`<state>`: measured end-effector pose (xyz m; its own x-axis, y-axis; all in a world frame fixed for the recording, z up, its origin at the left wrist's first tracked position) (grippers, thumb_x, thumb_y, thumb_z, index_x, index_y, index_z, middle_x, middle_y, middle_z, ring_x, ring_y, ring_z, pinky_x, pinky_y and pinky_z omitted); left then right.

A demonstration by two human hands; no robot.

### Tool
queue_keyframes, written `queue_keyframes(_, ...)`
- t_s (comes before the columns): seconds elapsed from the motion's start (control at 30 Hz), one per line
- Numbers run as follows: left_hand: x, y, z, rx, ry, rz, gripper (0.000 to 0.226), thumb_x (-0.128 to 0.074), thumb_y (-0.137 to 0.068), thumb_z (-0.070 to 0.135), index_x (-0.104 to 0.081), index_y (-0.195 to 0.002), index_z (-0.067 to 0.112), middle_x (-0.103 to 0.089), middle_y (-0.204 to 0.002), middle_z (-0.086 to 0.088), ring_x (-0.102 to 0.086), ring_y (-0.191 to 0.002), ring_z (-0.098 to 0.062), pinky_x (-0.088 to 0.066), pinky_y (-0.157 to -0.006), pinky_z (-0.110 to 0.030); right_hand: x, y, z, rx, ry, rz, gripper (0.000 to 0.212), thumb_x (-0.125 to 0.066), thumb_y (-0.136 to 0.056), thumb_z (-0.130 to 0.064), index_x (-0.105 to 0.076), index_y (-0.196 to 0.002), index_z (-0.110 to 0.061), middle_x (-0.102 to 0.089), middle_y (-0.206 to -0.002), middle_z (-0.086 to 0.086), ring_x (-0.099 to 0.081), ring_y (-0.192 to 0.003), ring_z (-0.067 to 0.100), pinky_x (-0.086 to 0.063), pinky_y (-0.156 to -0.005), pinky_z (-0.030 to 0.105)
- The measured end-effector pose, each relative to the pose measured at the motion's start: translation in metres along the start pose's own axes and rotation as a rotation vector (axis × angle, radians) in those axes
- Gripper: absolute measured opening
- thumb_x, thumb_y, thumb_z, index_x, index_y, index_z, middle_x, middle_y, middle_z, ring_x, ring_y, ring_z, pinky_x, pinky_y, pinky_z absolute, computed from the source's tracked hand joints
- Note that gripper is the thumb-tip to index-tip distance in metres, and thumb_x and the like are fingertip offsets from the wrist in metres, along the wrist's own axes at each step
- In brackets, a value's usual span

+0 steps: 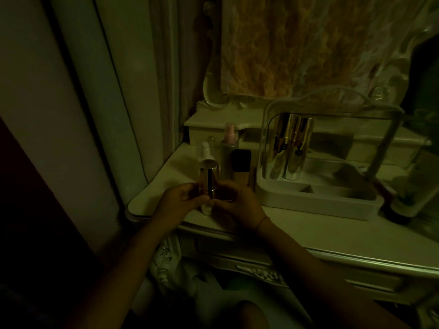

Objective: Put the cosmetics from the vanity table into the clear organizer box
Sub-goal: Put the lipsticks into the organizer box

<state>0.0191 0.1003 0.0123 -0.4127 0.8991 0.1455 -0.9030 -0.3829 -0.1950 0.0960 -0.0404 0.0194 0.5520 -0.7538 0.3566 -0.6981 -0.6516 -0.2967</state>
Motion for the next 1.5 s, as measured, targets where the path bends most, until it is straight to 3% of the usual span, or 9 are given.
queue_keyframes(0.17, -0.029, 0.007, 0.006, -0.019, 0.022, -0.050, 0.027, -0.067, -0.075, 0.001, -0.068, -0.093, 0.022, -0.072, -0.081, 0.010, -0.069, -0.077, -0.001, -0.050, -0.063, -0.010, 0.028, 0.022, 0.001, 0.016, 0.039, 0.032, 0.048, -0.075, -0.070, -0.007, -0.059, -0.116, -0.009, -0.063, -0.100, -0.004, -0.058, -0.086, -0.005, -0.045, -0.075, 0.003)
queue_keyframes(0.27, -0.051, 0.005, 0.012, -0.043, 0.035, -0.070, 0.027, -0.068, -0.075, 0.002, -0.069, -0.087, 0.026, -0.073, -0.074, 0.017, -0.067, -0.078, 0.003, -0.049, -0.065, -0.009, 0.051, 0.035, 0.000, 0.007, 0.009, 0.082, 0.046, -0.076, -0.069, -0.006, -0.061, -0.112, -0.013, -0.065, -0.096, -0.008, -0.061, -0.082, -0.011, -0.046, -0.074, 0.003)
queue_keyframes(0.5, -0.110, -0.016, 0.045, -0.107, 0.062, -0.147, 0.028, -0.069, -0.076, 0.011, -0.069, -0.081, 0.039, -0.072, -0.079, 0.020, -0.066, -0.084, 0.003, -0.053, -0.070, -0.012, 0.119, 0.045, -0.009, 0.023, 0.032, 0.150, 0.039, -0.073, -0.071, -0.009, -0.064, -0.108, -0.016, -0.071, -0.094, -0.002, -0.068, -0.086, 0.004, -0.055, -0.072, 0.019)
queue_keyframes(0.6, -0.136, -0.031, 0.057, -0.121, 0.064, -0.153, 0.021, -0.068, -0.078, 0.016, -0.067, -0.090, 0.034, -0.069, -0.089, 0.016, -0.065, -0.087, 0.003, -0.051, -0.069, -0.012, 0.146, 0.038, -0.005, 0.021, 0.093, 0.200, 0.045, -0.074, -0.071, -0.010, -0.062, -0.114, -0.009, -0.070, -0.107, 0.006, -0.066, -0.097, 0.008, -0.053, -0.086, 0.025)
queue_keyframes(0.7, -0.158, -0.048, 0.063, -0.113, 0.051, -0.124, 0.019, -0.068, -0.079, 0.018, -0.066, -0.088, 0.035, -0.068, -0.088, 0.014, -0.063, -0.083, 0.005, -0.049, -0.067, -0.012, 0.168, 0.026, 0.001, 0.018, 0.092, 0.235, 0.043, -0.072, -0.072, -0.007, -0.061, -0.114, -0.011, -0.068, -0.107, 0.003, -0.065, -0.097, 0.008, -0.052, -0.088, 0.028)
queue_keyframes(0.9, -0.180, -0.076, 0.057, -0.077, 0.043, -0.011, 0.031, -0.066, -0.080, 0.011, -0.064, -0.111, 0.011, -0.068, -0.103, -0.006, -0.063, -0.096, -0.017, -0.052, -0.081, -0.029, 0.186, 0.001, 0.023, -0.041, 0.077, 0.246, 0.046, -0.069, -0.075, -0.006, -0.057, -0.119, -0.010, -0.067, -0.111, 0.006, -0.065, -0.100, 0.014, -0.055, -0.083, 0.025)
queue_keyframes(1.03, -0.182, -0.085, 0.050, -0.075, 0.008, 0.074, 0.030, -0.066, -0.081, 0.013, -0.064, -0.111, 0.010, -0.066, -0.098, -0.002, -0.062, -0.089, -0.013, -0.047, -0.068, -0.016, 0.185, -0.011, 0.031, -0.054, 0.083, 0.236, 0.043, -0.069, -0.076, -0.006, -0.058, -0.117, -0.010, -0.066, -0.111, 0.005, -0.063, -0.102, 0.018, -0.051, -0.090, 0.033)
queue_keyframes(1.27, -0.182, -0.092, 0.044, -0.077, -0.046, 0.102, 0.025, -0.068, -0.079, 0.013, -0.066, -0.104, 0.012, -0.065, -0.087, 0.004, -0.062, -0.080, -0.006, -0.045, -0.064, -0.015, 0.185, -0.019, 0.042, -0.122, 0.072, 0.227, 0.033, -0.070, -0.075, -0.007, -0.063, -0.107, -0.011, -0.066, -0.104, 0.008, -0.063, -0.096, 0.024, -0.055, -0.083, 0.040)
queue_keyframes(1.5, -0.183, -0.095, 0.043, -0.075, -0.120, 0.148, 0.023, -0.069, -0.078, 0.012, -0.065, -0.100, 0.009, -0.058, -0.077, 0.011, -0.055, -0.072, 0.001, -0.043, -0.060, -0.015, 0.185, -0.022, 0.044, -0.169, 0.052, 0.239, 0.031, -0.069, -0.076, -0.006, -0.061, -0.105, -0.009, -0.066, -0.103, 0.011, -0.063, -0.092, 0.025, -0.056, -0.076, 0.035)
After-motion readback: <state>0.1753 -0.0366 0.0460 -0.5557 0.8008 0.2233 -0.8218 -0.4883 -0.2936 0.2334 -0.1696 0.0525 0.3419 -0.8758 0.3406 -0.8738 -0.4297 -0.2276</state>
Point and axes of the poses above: each hand's wrist, its own y-axis away from the middle knuckle, its own x-axis out of the back of the hand, z = x × y, the point moved 3 cm from there along -y, towards the middle knuckle
